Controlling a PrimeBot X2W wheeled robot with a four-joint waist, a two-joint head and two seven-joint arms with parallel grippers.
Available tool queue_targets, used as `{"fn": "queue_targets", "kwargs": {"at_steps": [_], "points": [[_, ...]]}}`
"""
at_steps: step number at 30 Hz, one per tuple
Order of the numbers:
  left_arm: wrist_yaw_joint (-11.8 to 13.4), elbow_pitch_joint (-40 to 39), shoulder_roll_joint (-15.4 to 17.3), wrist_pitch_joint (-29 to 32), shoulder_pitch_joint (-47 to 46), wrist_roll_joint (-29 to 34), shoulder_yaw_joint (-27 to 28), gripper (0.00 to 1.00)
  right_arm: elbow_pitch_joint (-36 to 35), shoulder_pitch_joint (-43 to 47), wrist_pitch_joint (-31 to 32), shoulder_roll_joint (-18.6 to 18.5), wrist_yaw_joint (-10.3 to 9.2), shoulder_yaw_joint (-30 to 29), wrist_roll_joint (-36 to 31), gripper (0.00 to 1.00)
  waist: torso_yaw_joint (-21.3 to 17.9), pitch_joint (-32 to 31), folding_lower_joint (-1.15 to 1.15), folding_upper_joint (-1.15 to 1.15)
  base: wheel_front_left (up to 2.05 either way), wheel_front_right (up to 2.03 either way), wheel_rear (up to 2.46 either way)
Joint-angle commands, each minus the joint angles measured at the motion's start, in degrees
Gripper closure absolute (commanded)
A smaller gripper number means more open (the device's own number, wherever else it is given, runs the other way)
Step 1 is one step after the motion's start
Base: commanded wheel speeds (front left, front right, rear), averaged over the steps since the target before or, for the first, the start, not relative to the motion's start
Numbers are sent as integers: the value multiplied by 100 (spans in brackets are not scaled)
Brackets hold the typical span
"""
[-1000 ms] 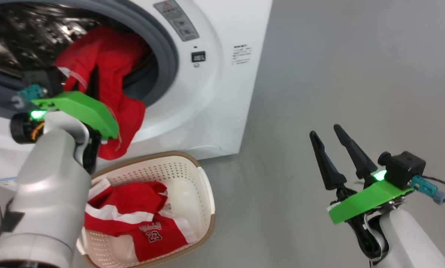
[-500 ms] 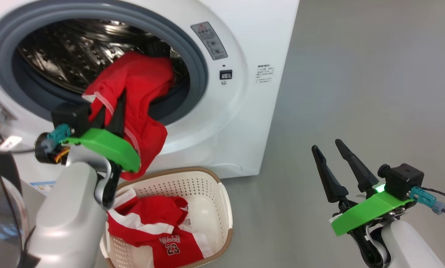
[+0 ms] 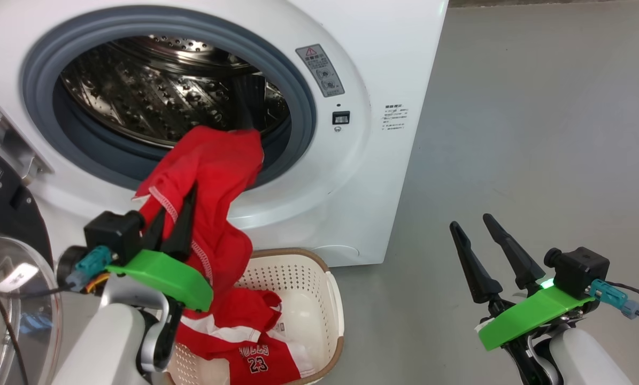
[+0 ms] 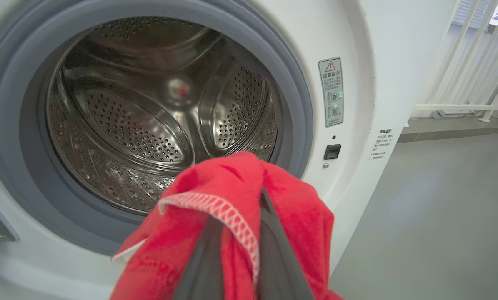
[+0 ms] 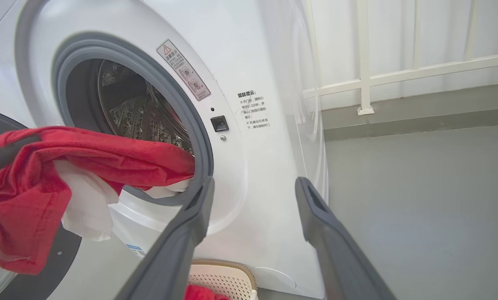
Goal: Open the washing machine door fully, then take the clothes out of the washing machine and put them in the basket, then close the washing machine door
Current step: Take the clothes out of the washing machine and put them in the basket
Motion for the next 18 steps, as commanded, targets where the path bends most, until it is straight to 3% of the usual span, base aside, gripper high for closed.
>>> {"fn": "queue_targets", "kwargs": {"at_steps": [1,11,18], "points": [[99,-435,231,41,-77,5,210,100,-148,-48,-69,-42,9,114,15,0,-2,0,0,0,0,0,0],[472,-2028,503,518,268,160,196,100,-161,-1,-69,-59,9,87,16,0,2,-8,0,0,0,0,0],[566,-2312,528,672,532,99,140,100,-161,-19,-69,-59,9,98,21,0,-17,42,0,0,0,0,0]]}}
